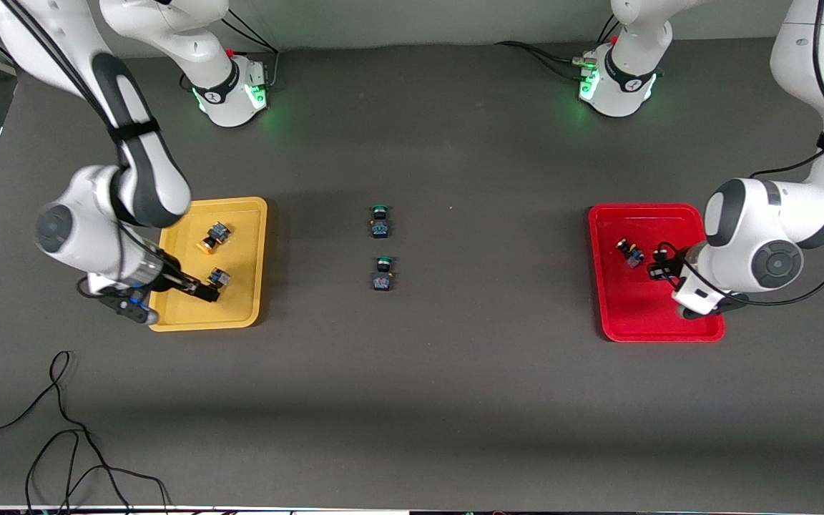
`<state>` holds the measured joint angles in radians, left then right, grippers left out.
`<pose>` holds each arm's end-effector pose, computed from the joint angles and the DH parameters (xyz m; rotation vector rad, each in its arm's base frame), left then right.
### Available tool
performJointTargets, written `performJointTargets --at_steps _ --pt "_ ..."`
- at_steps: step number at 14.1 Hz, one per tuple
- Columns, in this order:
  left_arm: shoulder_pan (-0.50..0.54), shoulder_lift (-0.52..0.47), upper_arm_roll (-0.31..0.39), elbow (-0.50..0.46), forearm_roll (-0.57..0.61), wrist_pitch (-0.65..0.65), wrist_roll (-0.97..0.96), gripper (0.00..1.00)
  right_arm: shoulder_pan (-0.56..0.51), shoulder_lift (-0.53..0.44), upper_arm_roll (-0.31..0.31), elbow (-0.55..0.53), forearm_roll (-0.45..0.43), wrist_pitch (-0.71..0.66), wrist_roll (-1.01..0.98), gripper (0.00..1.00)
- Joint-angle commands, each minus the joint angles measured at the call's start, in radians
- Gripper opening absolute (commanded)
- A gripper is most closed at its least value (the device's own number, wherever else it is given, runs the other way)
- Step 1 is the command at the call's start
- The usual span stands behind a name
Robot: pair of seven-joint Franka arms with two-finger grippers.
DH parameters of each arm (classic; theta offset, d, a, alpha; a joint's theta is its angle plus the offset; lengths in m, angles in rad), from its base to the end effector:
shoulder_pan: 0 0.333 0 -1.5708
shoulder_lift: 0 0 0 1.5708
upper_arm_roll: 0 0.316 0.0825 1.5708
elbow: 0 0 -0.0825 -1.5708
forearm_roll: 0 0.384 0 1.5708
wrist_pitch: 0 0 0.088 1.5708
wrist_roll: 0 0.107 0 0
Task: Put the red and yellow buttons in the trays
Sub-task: 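Lower the yellow button into the yellow tray while the left gripper lowers the red button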
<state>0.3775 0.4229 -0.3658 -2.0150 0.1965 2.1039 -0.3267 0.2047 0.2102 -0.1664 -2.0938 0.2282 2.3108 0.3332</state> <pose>0.5675 0.0180 0.2325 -3.0414 -0.3354 0.4522 0.5756 0.0283 0.3246 -2.9331 0.6626 0.0197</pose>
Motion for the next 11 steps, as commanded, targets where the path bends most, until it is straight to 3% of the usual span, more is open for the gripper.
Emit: performJointTargets --at_steps 1,2,3,4,7,11 --pt "0.034 0.010 -0.002 -0.013 0.017 0.030 0.074 0.00 0.001 -0.136 -0.001 0.049 -0.042 -0.138 -0.054 1.00" --pt "0.035 0.014 -0.001 -0.011 0.017 0.031 0.077 0.28 -0.001 -0.165 -0.001 0.084 -0.065 -0.196 -0.068 1.00" --pt "0.035 0.020 -0.002 -0.007 0.017 0.028 0.083 0.71 -0.002 -0.187 0.001 0.119 -0.084 -0.258 -0.082 1.00" --pt "0.037 0.020 -0.002 -0.007 0.017 0.025 0.086 0.98 -0.004 -0.212 0.001 0.153 -0.092 -0.318 -0.109 1.00" --pt "0.029 0.007 -0.004 0.045 0.015 -0.069 0.086 0.99 -0.027 -0.284 0.008 0.225 -0.095 -0.440 -0.221 1.00" --pt "0.020 -0.087 -0.050 0.206 0.000 -0.359 0.083 0.99 -0.110 -0.362 0.136 0.265 -0.208 -0.585 -0.255 1.00"
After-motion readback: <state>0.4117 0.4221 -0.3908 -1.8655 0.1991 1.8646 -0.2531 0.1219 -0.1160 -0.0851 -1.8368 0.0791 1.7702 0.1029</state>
